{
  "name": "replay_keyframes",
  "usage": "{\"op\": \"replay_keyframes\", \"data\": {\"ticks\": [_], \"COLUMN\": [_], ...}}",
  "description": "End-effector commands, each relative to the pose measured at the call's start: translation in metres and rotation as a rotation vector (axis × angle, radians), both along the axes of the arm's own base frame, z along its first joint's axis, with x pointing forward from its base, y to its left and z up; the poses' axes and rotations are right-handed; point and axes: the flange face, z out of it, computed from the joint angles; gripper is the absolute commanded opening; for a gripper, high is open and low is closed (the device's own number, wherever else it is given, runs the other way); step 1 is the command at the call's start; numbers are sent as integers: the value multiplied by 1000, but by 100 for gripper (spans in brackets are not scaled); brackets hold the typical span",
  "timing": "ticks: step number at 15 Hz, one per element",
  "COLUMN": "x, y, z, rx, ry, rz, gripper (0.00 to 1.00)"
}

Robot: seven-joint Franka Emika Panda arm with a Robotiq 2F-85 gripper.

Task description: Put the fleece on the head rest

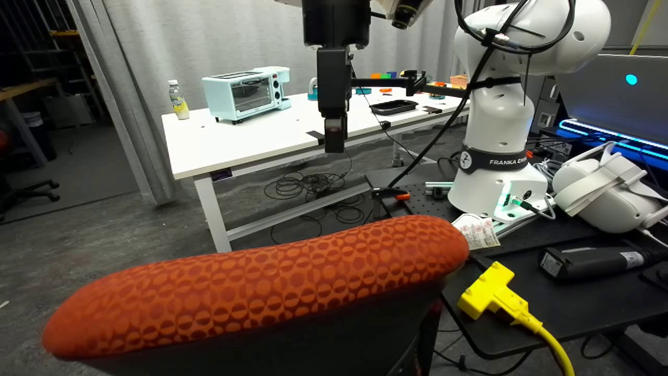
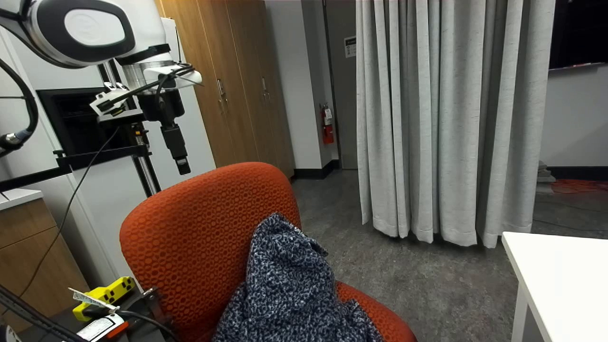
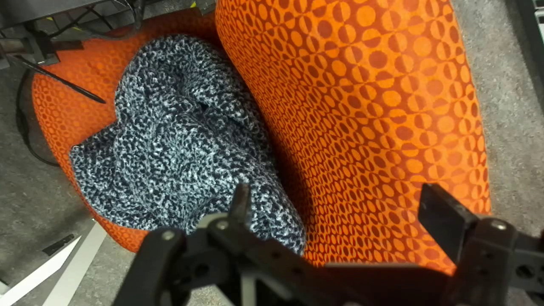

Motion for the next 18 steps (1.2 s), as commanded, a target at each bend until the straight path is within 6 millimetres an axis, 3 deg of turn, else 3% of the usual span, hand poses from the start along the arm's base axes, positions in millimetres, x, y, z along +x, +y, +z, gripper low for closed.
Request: {"op": "replay_keyframes", "data": {"ticks": [1, 5, 9, 16, 17, 18], "x": [0, 5, 15, 38, 25, 28], "y": [0, -10, -33, -65, -60, -61], "z": [1, 0, -7, -49, -42, -48], "rx": [0, 0, -36, -95, -81, -83], "ry": [1, 2, 25, 129, 92, 107], "rz": [0, -15, -11, 166, 110, 126], "gripper": [100, 100, 100, 100, 100, 100]}}
